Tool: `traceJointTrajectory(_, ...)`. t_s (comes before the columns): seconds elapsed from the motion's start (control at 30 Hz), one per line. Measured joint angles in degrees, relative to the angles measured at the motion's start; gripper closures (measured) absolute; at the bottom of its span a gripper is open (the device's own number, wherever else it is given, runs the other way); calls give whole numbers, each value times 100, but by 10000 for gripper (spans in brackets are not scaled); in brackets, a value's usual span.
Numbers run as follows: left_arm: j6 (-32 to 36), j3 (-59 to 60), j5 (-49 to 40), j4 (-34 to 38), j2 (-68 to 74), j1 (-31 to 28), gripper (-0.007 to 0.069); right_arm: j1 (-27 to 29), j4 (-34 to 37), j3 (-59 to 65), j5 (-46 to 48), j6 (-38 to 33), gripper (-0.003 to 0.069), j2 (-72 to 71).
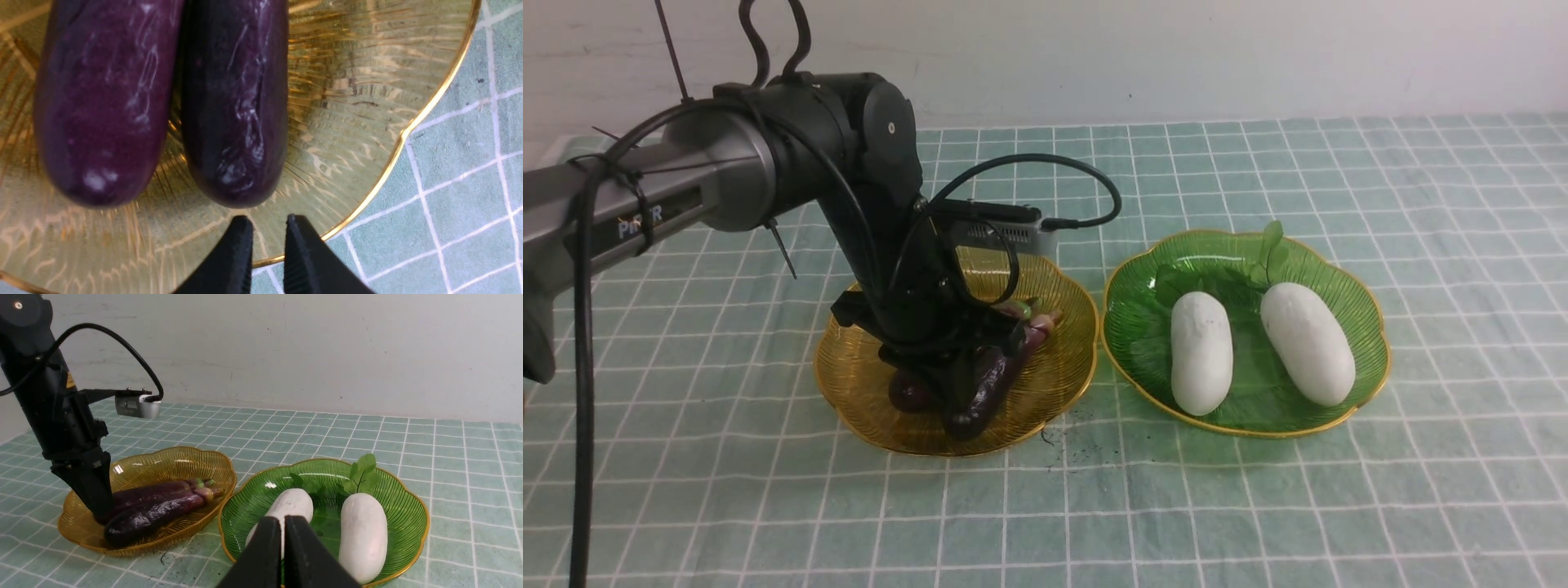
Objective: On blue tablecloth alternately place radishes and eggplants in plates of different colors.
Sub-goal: 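Pick up the eggplant and place it in the yellow plate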
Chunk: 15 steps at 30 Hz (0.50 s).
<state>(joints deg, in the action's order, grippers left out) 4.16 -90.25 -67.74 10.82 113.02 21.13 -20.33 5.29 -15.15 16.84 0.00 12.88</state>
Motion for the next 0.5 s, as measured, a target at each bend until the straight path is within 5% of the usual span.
traceJointTrajectory(0.5, 0, 0, 0, 0, 0, 0, 525, 286, 5, 140, 36, 0, 657, -638)
